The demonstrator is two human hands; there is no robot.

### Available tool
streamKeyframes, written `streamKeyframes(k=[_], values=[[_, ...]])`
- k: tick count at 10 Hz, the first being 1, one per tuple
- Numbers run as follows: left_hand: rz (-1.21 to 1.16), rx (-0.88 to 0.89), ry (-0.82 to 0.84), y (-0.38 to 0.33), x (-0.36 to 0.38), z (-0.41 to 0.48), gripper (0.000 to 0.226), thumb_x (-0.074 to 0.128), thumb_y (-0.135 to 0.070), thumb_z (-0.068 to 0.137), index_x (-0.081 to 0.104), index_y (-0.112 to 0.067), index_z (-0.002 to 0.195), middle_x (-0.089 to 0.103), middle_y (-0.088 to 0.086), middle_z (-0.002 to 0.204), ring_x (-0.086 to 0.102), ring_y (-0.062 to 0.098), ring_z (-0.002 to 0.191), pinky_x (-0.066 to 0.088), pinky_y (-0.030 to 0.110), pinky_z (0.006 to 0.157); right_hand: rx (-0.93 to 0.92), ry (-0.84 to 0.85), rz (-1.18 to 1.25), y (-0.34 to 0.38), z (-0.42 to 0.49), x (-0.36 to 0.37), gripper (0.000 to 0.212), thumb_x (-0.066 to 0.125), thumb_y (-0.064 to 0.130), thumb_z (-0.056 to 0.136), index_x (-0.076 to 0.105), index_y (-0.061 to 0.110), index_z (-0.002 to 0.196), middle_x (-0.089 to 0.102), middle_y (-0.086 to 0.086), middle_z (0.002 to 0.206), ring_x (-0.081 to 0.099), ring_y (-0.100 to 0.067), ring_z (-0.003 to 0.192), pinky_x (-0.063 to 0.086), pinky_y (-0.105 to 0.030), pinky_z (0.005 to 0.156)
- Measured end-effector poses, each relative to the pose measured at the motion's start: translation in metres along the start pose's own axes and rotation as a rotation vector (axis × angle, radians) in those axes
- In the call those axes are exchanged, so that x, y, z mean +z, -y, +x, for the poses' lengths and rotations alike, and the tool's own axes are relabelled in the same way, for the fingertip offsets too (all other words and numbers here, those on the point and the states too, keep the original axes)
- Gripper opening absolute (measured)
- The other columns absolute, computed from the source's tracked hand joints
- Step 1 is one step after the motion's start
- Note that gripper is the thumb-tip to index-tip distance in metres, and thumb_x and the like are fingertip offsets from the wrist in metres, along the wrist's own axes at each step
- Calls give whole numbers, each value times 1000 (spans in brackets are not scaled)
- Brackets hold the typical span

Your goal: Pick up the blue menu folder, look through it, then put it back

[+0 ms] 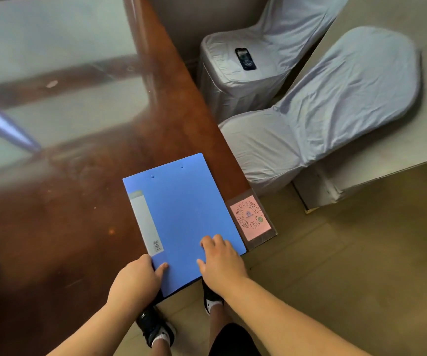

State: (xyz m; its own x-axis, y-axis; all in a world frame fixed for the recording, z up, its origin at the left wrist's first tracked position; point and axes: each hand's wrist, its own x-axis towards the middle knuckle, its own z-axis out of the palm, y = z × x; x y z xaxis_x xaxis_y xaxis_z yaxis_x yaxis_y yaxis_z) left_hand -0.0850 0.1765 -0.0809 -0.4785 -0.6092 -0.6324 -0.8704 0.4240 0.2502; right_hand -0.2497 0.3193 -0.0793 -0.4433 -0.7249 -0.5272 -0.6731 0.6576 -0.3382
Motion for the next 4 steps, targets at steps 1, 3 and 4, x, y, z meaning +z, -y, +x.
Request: streamKeyframes(k=[1, 3, 4], values=[[-5, 14, -5, -4, 1, 1, 40, 47, -62, 98, 56, -23, 92, 69, -5, 89, 68, 17, 76, 61, 38, 71, 0, -16, 15, -7, 1, -2, 37, 61, 39, 105, 46, 17, 131, 56, -10, 129, 56, -29, 112, 56, -42, 92], [31, -35, 30, -6, -12, -2, 42, 47, -68, 94, 53, -27, 85, 67, -8, 81, 65, 13, 71, 60, 36, 68, -13, -37, -14, -6, 5, -1, 37, 62, 40, 104, 45, 19, 130, 57, -9, 129, 57, -28, 111, 56, -39, 89], [9, -11, -127, -4, -31, -6, 42, 52, -73, 85, 54, -31, 88, 63, -9, 88, 64, 15, 78, 59, 38, 72, -11, -20, -52, 5, 9, -14, 41, 60, 43, 104, 47, 17, 134, 57, -9, 132, 58, -30, 116, 55, -43, 91]])
